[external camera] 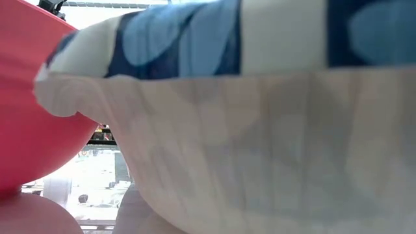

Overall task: Place and stack bowls onto a shelf
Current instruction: Stack the white patterned bowl on top of the white patterned bowl on the shelf

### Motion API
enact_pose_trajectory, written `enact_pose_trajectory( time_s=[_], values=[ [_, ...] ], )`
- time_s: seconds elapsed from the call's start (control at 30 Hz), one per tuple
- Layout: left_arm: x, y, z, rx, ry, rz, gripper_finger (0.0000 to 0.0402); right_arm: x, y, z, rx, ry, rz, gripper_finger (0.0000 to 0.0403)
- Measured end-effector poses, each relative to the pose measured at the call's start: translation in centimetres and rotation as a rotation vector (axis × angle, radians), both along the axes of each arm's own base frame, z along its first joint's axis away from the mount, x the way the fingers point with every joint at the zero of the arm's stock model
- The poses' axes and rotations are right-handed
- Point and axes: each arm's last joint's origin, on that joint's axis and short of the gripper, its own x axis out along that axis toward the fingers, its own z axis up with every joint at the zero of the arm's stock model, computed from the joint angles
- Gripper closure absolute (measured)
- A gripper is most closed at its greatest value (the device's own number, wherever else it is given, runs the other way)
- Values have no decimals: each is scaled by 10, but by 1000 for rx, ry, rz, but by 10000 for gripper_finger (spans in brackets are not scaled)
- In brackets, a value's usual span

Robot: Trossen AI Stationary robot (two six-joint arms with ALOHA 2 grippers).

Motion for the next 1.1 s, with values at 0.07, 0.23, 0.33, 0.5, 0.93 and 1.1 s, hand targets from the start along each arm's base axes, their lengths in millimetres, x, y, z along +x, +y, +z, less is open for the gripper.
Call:
enact_pose_trajectory(
  time_s=[0.07, 0.23, 0.33, 0.5, 0.93, 1.1],
  values=[
    [0, 0, 0, -5, -4, 2, 100, 9, 29, -5, 11, 21, 50, 158],
    [0, 0, 0, -13, -8, 4, 100, 21, 98, -22, 7, 81, 141, 159],
    [0, 0, 0, -12, -8, 4, 100, 24, 129, -41, 33, 102, 145, 159],
    [0, 0, 0, -19, -13, 7, 100, 24, 170, -78, 71, 127, 176, 159],
    [1, -2, -1, -79, -22, -65, 100, 26, 221, -150, 180, -49, 224, 159],
    [1, -3, -1, -88, -13, -95, 100, 23, 232, -167, 213, -126, 181, 159]
  ],
)
